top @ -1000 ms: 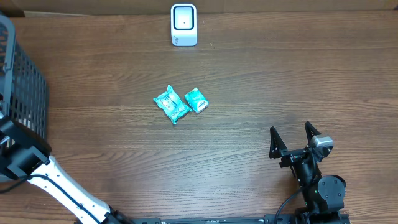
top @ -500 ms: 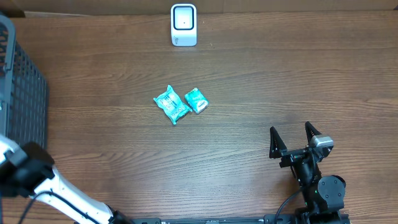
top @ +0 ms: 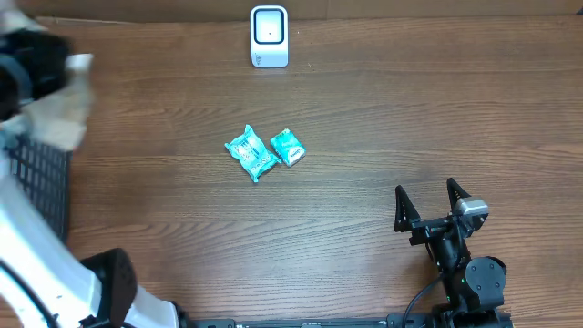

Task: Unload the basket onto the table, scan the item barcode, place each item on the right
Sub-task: 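Carry the clear bag to the scanner and drop it near the teal packs, then reach into the basket and grasp the green-lidded jar with the left gripper, then move the green-lidded jar under the scanner and set it on the table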

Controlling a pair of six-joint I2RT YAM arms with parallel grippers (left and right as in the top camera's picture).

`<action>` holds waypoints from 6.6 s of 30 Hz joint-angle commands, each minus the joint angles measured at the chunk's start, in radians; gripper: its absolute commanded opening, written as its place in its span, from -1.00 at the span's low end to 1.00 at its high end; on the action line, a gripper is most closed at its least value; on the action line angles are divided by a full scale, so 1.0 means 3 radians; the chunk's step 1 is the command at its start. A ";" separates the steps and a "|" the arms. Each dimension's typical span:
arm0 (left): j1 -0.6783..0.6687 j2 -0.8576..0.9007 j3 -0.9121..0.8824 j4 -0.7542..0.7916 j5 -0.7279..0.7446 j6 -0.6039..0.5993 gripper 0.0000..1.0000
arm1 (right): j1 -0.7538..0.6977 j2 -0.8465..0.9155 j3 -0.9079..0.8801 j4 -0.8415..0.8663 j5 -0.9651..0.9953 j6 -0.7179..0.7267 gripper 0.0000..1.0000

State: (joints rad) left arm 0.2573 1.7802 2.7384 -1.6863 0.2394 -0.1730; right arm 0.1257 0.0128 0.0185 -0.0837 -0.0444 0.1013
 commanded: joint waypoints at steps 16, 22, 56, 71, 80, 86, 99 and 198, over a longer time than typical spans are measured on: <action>-0.1976 0.0112 -0.3426 0.1575 -0.0649 0.0127 -0.44 | -0.0009 -0.0033 -0.0034 0.0006 0.0022 0.0009 1.00; -0.2018 0.0112 -0.4243 0.2434 -0.0364 0.0111 0.11 | -0.0009 -0.0033 -0.0034 0.0006 0.0022 0.0009 1.00; 0.1518 -0.0017 -0.1920 0.1333 -0.0654 -0.0435 1.00 | -0.0009 -0.0033 -0.0034 0.0006 0.0022 0.0009 1.00; 0.1747 0.1311 -0.1920 0.1996 -0.1167 0.0572 0.99 | -0.0009 -0.0033 -0.0034 0.0006 0.0022 0.0009 1.00; 0.1754 0.1751 -0.1920 0.2548 -0.1170 0.0829 0.99 | -0.0009 -0.0032 -0.0034 0.0006 0.0022 0.0009 1.00; 0.1754 0.1853 -0.1921 0.2761 -0.1170 0.0829 0.99 | -0.0009 -0.0029 -0.0034 0.0006 0.0022 0.0009 1.00; 0.1769 0.1968 -0.1921 0.3068 -0.1321 0.0825 0.99 | -0.0009 -0.0029 -0.0034 0.0006 0.0020 0.0009 1.00; -0.1152 0.2014 -0.1929 0.0963 -0.0813 0.0069 0.25 | -0.0009 -0.0029 -0.0034 0.0006 0.0022 0.0009 1.00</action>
State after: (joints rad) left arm -0.0643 2.3871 2.1509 -1.3632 0.0055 -0.1761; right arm 0.1257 0.0128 0.0185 -0.0845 -0.0444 0.1013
